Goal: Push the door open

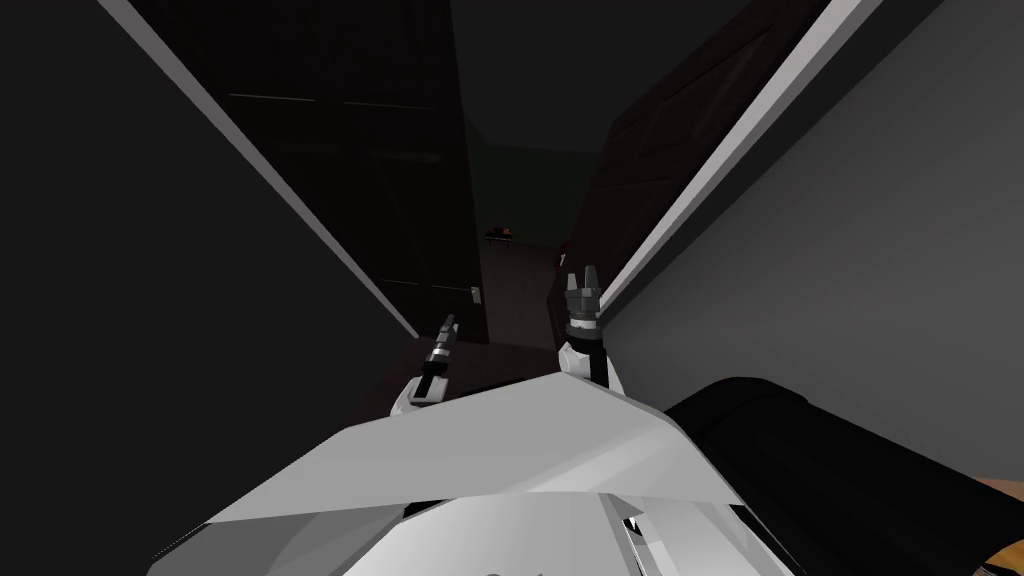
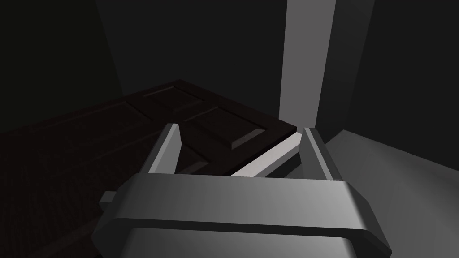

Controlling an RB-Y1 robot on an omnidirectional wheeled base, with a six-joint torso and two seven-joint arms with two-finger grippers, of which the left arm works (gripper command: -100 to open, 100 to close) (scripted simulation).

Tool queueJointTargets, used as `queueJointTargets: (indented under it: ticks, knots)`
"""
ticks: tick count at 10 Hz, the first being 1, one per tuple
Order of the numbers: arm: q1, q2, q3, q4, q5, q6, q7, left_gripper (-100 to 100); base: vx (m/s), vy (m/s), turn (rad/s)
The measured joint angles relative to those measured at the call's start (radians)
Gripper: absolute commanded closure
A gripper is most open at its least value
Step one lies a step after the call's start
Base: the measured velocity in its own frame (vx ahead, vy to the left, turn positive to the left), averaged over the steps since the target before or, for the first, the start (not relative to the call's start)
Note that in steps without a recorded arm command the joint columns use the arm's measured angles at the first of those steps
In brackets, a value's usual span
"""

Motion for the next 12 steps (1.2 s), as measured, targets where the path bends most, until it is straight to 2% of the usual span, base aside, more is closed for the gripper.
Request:
queueJointTargets:
  ticks: [5,8,9,12]
  knots:
    - [-0.055,-0.015,0.002,0.144,-0.012,-0.035,0.010,-100,0.098,0.012,0.001]
    - [-0.082,-0.029,0.001,0.215,-0.021,-0.048,0.016,-100,0.113,0.015,0.002]
    - [-0.100,-0.033,0.003,0.256,-0.022,-0.060,0.017,-100,0.167,0.015,-0.001]
    - [-0.121,-0.045,0.000,0.313,-0.031,-0.068,0.027,-100,0.125,0.003,0.002]
